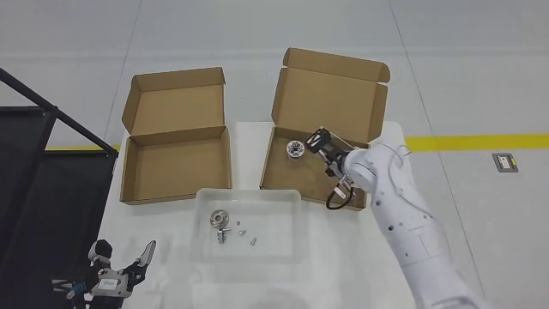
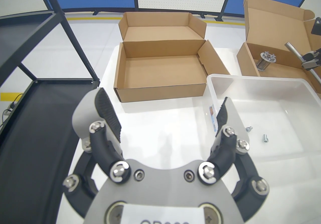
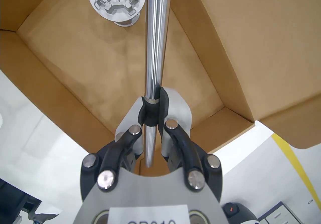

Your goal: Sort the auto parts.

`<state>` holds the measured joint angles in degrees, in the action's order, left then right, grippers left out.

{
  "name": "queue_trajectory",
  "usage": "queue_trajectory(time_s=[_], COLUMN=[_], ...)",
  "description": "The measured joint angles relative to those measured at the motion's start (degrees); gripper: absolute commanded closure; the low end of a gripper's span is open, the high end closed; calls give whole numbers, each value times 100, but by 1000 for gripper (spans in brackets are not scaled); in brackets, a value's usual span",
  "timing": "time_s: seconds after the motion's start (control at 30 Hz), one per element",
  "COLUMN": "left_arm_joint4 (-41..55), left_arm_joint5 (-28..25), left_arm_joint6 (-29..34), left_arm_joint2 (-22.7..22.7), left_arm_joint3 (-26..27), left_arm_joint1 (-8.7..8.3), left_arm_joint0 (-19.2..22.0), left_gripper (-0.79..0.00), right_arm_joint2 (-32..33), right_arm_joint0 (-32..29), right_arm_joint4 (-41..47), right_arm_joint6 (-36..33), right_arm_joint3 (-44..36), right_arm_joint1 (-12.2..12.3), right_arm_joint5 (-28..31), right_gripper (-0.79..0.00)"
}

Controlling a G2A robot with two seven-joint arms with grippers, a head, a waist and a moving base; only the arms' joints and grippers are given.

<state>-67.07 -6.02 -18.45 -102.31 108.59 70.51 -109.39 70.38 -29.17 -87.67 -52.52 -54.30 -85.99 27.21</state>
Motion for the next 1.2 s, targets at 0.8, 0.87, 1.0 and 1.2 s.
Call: queue_trajectory(time_s=[0.8, 0.87, 1.0, 1.2], left_arm_joint4=[0, 0, 0, 0], left_arm_joint5=[0, 0, 0, 0], left_arm_joint6=[0, 0, 0, 0], left_arm_joint2=[0, 0, 0, 0], left_arm_joint3=[0, 0, 0, 0], left_arm_joint1=[0, 0, 0, 0], left_arm_joint0=[0, 0, 0, 0], left_gripper=[-785, -785, -785, -785], right_arm_joint2=[-664, -694, -760, -820], right_arm_joint0=[1061, 1107, 1208, 1307], right_arm_joint4=[103, 127, 178, 247], right_arm_joint6=[691, 735, 814, 965], right_arm_joint3=[2444, 2568, 2826, 3068], right_arm_joint1=[-296, -319, -372, -424], right_arm_joint5=[-1032, -1075, -1184, -1280], right_gripper=[0, -34, -68, -151])
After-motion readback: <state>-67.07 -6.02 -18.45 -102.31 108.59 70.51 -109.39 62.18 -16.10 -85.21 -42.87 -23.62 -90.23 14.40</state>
